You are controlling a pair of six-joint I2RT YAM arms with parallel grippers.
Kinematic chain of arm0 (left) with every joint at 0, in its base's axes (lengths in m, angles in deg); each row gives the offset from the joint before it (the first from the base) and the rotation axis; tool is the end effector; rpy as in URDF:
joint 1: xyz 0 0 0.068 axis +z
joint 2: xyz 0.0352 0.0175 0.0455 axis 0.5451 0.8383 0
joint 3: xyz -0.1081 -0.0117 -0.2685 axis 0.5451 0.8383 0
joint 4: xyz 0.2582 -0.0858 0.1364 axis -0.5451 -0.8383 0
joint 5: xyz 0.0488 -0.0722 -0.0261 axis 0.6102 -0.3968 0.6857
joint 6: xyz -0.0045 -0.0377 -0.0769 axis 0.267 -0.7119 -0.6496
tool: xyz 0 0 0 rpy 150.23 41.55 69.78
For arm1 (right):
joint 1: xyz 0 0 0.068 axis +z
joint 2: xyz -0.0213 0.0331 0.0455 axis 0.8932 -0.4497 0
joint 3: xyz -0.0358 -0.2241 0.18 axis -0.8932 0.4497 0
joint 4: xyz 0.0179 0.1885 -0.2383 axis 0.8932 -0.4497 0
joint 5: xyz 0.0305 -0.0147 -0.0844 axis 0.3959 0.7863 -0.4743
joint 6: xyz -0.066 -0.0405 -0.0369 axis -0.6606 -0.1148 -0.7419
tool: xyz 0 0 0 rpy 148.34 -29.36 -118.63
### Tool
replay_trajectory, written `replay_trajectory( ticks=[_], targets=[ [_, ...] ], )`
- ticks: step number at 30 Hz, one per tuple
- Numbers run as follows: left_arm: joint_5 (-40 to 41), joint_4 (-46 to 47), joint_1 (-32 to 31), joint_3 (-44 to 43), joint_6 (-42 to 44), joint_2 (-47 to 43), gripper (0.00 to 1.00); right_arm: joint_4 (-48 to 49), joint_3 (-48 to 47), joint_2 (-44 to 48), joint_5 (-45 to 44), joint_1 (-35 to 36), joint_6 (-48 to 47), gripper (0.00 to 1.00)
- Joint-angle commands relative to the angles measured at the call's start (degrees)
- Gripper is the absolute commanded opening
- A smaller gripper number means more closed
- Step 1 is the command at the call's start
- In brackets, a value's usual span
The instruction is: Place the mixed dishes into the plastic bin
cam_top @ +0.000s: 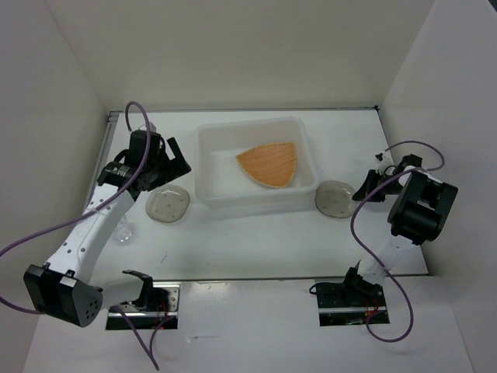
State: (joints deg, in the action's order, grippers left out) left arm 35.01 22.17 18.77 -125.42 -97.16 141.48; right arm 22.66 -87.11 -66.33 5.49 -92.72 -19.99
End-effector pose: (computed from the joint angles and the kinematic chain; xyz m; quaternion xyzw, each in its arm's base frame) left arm 0.3151 -0.0689 0.3374 -0.2485 0.8720 -0.1404 0.3978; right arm 0.3560 -0.1473 0.0947 0.0506 0.9367 0.2459 0.2440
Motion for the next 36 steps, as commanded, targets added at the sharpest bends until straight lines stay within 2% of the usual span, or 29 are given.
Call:
replay_trajectory(
  ticks=[1, 3, 7, 11, 14, 16, 17, 18, 23, 30, 36],
  targets=[
    [-0.5, 1.2, 0.4, 1.0, -0.7, -3.8, 0.98, -6.6, -4.5, 5.4, 3.6, -4.7, -3.9, 0.00],
    [-0.5, 1.2, 0.4, 1.1, -1.3, -4.6, 0.98, -9.5, -7.7, 8.4, 7.7, -8.3, -6.3, 0.00],
    [-0.5, 1.9, 0.4, 1.7, -1.9, -6.2, 0.96, -17.1, -13.7, 12.3, 15.2, -9.0, -8.8, 0.00],
    [-0.5, 3.9, 0.4, 1.7, 0.2, -6.0, 0.96, -19.4, -20.1, 15.1, 21.7, -4.5, -6.1, 0.00],
    [-1.0, 4.4, 0.4, 0.9, 2.8, -3.4, 0.96, -16.6, -25.7, 16.5, 22.6, -0.6, -0.8, 0.00],
    [-1.7, 4.9, 1.0, 0.3, 4.2, -1.2, 0.96, -16.0, -31.0, 15.8, 22.6, 5.0, 1.8, 0.00],
    [-2.5, 5.6, 1.0, -1.0, 6.4, 0.4, 0.96, -15.4, -36.8, 13.2, 22.0, 11.0, 3.7, 0.00],
    [-2.5, 5.6, 1.6, -1.1, 6.4, 0.4, 0.96, -15.4, -36.8, 13.2, 22.0, 11.1, 4.8, 0.00],
    [-2.5, 4.2, 2.1, -5.6, 13.1, 3.5, 0.96, -12.9, -46.5, 7.8, 14.9, 24.8, 6.9, 0.00],
    [-3.0, 3.7, 3.2, -5.1, 16.7, 4.6, 0.99, -9.1, -50.5, -0.5, 11.1, 31.3, 12.4, 0.00],
    [-3.0, 4.3, 3.2, -5.0, 18.2, 7.2, 0.99, -13.6, -54.5, -9.9, -1.5, 38.0, 4.5, 0.00]
  ],
)
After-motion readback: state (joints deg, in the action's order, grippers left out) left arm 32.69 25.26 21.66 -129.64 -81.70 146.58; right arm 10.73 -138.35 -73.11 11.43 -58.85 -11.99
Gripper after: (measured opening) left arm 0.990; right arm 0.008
